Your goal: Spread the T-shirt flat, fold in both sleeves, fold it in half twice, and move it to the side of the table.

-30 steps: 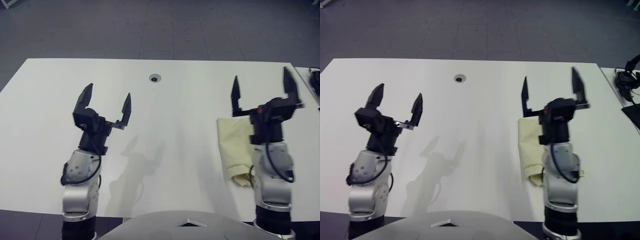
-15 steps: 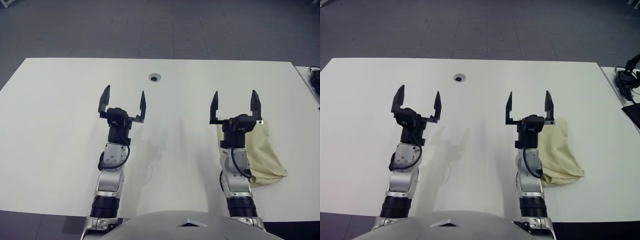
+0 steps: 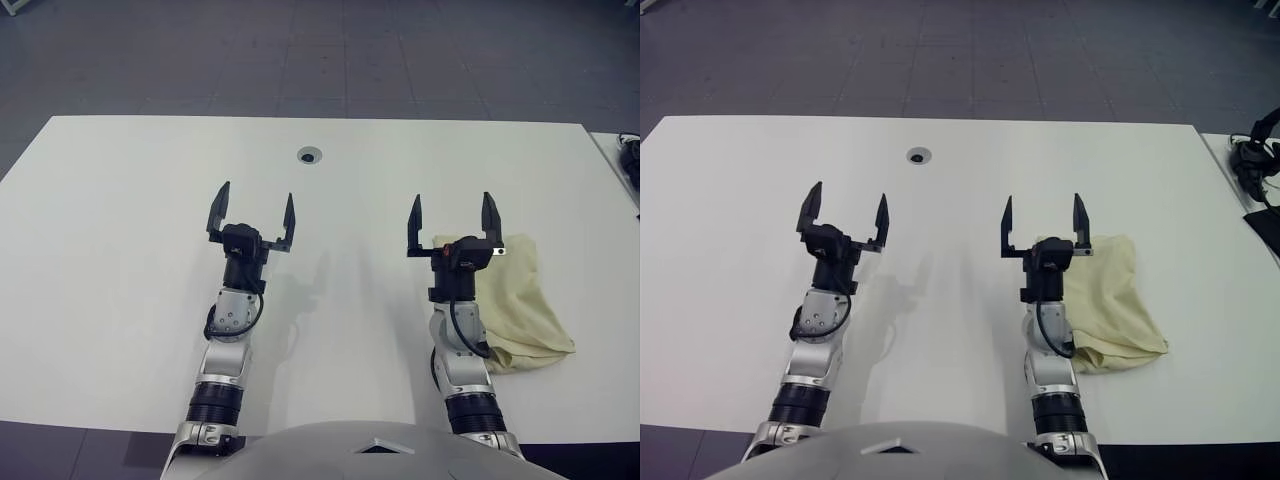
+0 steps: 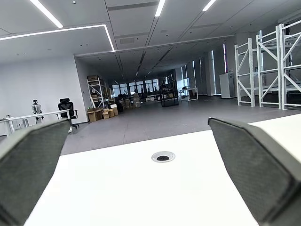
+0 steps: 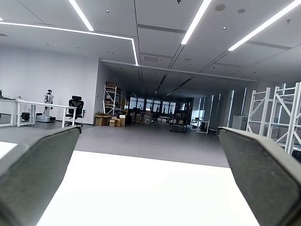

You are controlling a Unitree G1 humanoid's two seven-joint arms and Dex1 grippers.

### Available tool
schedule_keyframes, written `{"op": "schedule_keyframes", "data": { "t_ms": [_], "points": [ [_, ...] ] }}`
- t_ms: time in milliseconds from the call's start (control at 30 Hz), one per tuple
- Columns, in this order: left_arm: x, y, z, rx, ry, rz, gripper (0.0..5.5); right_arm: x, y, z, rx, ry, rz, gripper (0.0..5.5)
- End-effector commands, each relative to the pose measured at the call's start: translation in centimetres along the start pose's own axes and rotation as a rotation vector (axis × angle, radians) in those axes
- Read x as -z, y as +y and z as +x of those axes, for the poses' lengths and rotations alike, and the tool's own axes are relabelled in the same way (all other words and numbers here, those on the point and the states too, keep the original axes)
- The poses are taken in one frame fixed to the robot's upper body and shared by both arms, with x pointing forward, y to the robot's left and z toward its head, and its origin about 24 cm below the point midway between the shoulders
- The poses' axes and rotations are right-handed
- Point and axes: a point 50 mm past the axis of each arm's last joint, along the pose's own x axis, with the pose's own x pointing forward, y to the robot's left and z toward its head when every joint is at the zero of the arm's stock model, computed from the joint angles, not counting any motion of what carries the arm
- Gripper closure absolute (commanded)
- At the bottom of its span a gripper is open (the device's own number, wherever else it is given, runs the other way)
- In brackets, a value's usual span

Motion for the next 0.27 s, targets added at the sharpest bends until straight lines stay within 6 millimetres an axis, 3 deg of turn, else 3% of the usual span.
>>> {"op": "schedule_keyframes", "data": {
  "t_ms": [33, 267],
  "points": [
    [0.39, 0.19, 0.15, -0.028, 0.007, -0.022, 0.1, 0.58, 0.05, 0.36, 0.004, 0.018, 0.014, 0.11],
    [0.49, 0.63, 0.52, -0.063, 0.0, -0.047, 0.1, 1.04, 0.25, 0.64, -0.01, 0.021, -0.033, 0.11]
  ]
}}
